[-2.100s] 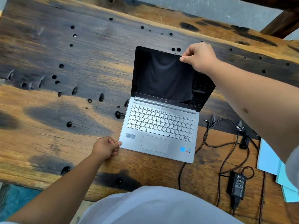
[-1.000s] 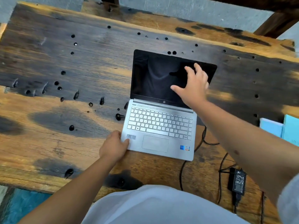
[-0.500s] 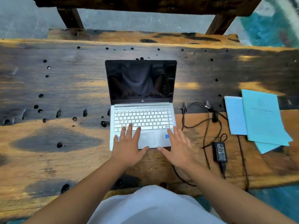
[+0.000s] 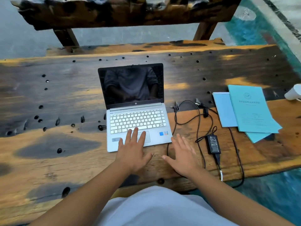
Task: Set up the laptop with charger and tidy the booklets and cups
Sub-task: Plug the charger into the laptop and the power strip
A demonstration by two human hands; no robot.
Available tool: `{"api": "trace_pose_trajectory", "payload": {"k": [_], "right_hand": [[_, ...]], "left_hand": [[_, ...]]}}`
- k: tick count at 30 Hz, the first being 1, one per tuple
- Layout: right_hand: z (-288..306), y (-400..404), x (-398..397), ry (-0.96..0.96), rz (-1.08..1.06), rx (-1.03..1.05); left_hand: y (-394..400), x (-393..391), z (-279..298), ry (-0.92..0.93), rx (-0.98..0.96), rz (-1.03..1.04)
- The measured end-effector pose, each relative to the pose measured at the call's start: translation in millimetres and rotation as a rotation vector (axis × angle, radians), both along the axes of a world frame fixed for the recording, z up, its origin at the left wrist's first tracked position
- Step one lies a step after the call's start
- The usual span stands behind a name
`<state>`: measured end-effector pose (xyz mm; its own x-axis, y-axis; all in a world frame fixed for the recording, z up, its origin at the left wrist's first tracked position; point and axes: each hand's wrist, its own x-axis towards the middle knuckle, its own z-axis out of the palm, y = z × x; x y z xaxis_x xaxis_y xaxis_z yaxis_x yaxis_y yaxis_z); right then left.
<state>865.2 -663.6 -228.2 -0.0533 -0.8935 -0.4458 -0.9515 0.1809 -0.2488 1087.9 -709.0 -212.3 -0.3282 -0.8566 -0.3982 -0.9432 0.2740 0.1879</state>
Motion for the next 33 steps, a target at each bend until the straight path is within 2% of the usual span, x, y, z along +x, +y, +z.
{"api": "trace_pose_trajectory", "payload": {"k": [12,17,26,33], "right_hand": [[1.8,-52.0,-88.5,-0.117,0.123,0.001],[8.5,-92.9,-107.2,-0.214,0.086,-0.024],[-14.2,-165.4,-115.2,-0.154,0.090,0.062],[-54.9,-218.3,-106.5,-0.120,0.066,0.109]], "left_hand": [[4.3,-90.8,-0.3,-0.034,0.019,0.118],[-10.1,-123.2,-8.6,-0.041,0.042,0.127],[-68.8,-146.8,-32.4,-0.036,0.073,0.170],[-119.7,-139.1,-66.8,-0.077,0.124,0.090]]}}
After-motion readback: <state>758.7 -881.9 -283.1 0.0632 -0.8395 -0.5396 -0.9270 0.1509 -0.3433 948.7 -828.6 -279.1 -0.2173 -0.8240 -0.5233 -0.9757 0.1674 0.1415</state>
